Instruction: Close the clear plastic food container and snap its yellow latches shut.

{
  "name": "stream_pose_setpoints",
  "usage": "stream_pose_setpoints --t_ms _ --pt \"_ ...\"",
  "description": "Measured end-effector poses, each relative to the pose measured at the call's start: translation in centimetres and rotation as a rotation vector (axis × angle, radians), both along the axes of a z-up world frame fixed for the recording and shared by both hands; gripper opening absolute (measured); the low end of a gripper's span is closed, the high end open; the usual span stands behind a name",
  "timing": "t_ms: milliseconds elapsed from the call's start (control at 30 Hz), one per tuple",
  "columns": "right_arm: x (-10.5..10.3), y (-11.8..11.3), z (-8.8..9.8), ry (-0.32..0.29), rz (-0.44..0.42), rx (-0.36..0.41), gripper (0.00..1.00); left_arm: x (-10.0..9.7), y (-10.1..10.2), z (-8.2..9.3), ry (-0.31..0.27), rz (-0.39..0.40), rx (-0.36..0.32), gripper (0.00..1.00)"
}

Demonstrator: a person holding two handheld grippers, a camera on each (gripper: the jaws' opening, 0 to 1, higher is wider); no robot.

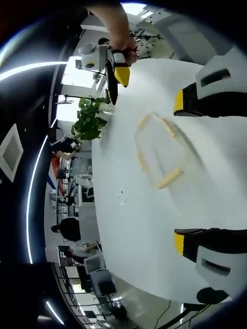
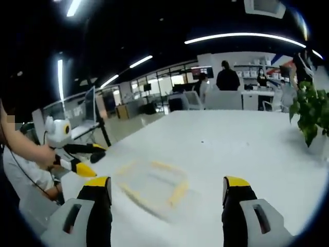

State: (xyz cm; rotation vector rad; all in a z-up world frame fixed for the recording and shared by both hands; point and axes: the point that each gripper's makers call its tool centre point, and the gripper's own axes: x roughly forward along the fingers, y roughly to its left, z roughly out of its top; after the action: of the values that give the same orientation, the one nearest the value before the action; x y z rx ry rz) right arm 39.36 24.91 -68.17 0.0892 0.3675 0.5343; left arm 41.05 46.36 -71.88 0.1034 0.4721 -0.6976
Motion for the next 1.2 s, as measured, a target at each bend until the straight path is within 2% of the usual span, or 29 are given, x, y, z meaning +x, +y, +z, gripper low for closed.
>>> stream_pose_setpoints --t_ms 433,600,800,1200 --pt "-1.4 -0.8 0.3 -0.002 -0.029 0.026 0.90 -1.3 1.0 -0.3 0.023 0.031 -0.034 0.92" --pt "-1.7 -1.0 0.8 -0.012 -0.045 0.042 0.90 -1.8 1.1 0.1 0.013 0.031 -0.045 0.92" --pt "-2.4 -0.8 0.3 -0.010 -0.040 0.032 0.90 -2.2 1.3 0.0 0.014 0.039 -0.050 0.92" --pt "-3.9 -1.2 0.6 -0.018 -0.047 0.041 0.90 -4.0 2.0 0.2 0.007 0.045 -0.058 0.92"
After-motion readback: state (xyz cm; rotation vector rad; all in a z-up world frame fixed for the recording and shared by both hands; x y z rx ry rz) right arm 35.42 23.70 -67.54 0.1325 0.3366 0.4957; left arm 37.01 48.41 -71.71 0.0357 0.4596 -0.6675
